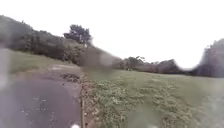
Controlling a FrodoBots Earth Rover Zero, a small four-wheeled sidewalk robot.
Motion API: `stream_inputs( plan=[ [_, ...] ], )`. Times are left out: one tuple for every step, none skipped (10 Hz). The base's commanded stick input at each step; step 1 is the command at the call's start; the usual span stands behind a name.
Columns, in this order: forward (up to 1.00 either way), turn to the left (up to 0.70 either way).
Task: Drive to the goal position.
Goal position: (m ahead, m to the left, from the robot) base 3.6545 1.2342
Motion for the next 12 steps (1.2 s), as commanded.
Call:
stream_inputs(
  plan=[
    [0.00, 0.00],
    [0.43, -0.01],
    [0.70, -0.01],
    [0.70, -0.01],
    [0.70, -0.01],
    [0.70, 0.08],
    [0.70, 0.28],
    [0.70, 0.34],
    [0.70, 0.34],
    [0.70, 0.34],
    [0.70, 0.34],
    [0.70, 0.34]
  ],
)
